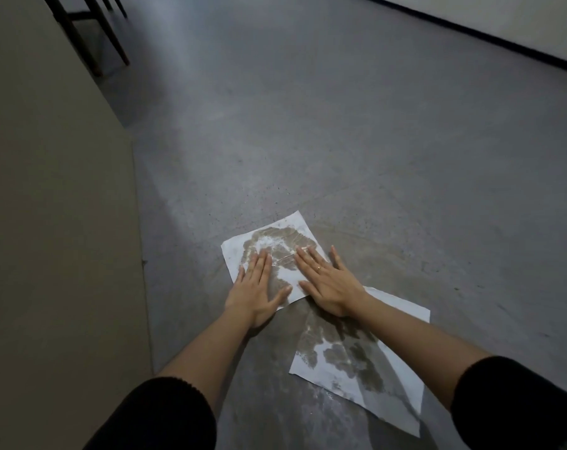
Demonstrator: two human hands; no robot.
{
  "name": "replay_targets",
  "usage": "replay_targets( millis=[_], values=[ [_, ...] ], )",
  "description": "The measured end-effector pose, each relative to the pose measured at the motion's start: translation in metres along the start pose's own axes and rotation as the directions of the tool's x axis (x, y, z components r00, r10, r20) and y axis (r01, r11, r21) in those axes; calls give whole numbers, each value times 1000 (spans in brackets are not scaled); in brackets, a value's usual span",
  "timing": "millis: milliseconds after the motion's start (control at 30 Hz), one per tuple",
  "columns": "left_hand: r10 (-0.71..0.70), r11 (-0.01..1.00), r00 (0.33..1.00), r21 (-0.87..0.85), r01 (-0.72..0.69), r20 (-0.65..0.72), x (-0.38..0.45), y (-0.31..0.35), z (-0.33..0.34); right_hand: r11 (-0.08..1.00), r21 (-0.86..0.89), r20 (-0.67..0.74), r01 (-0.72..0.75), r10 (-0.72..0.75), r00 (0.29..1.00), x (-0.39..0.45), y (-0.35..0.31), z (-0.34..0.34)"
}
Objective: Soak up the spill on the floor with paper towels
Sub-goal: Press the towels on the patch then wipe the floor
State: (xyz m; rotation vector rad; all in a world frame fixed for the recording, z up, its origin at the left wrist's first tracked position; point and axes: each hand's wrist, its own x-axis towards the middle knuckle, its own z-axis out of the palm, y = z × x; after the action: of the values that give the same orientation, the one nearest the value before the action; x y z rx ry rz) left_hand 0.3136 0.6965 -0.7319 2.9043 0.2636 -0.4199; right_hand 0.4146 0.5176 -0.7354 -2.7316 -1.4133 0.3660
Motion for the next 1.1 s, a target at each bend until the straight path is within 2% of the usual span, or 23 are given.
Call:
replay_targets(
  millis=[167,267,367,467,533,600,767,1000,1100],
  values=[
    [7,1000,999,6,-7,50,1,-2,-6,996,-44,20,75,-74,997,-2,4,-2],
    [28,997,995,73,-35,93,4,-5,-23,993,-69,3,100,-100,995,-1,8,-10],
    [23,995,999,98,-21,-22,8,-7,-33,994,-87,-41,61,-65,997,4,10,-17],
    [-129,991,986,31,132,-104,8,-5,-25,996,-74,-29,-46,44,999,13,16,-24],
    [-211,973,973,75,218,-91,10,-7,-22,995,-55,-6,-88,88,996,22,20,-31],
    [-239,960,968,131,247,-74,15,-11,-21,993,-40,1,-108,108,994,34,22,-37],
    [-194,973,979,143,184,61,21,-25,-12,996,-66,12,-57,58,998,62,12,-42],
    [-177,982,977,94,166,116,22,-32,-10,988,-151,83,-9,21,996,78,11,-21],
    [-193,980,970,85,182,148,23,-31,-13,994,-105,74,-14,22,997,74,13,-11]
  ],
)
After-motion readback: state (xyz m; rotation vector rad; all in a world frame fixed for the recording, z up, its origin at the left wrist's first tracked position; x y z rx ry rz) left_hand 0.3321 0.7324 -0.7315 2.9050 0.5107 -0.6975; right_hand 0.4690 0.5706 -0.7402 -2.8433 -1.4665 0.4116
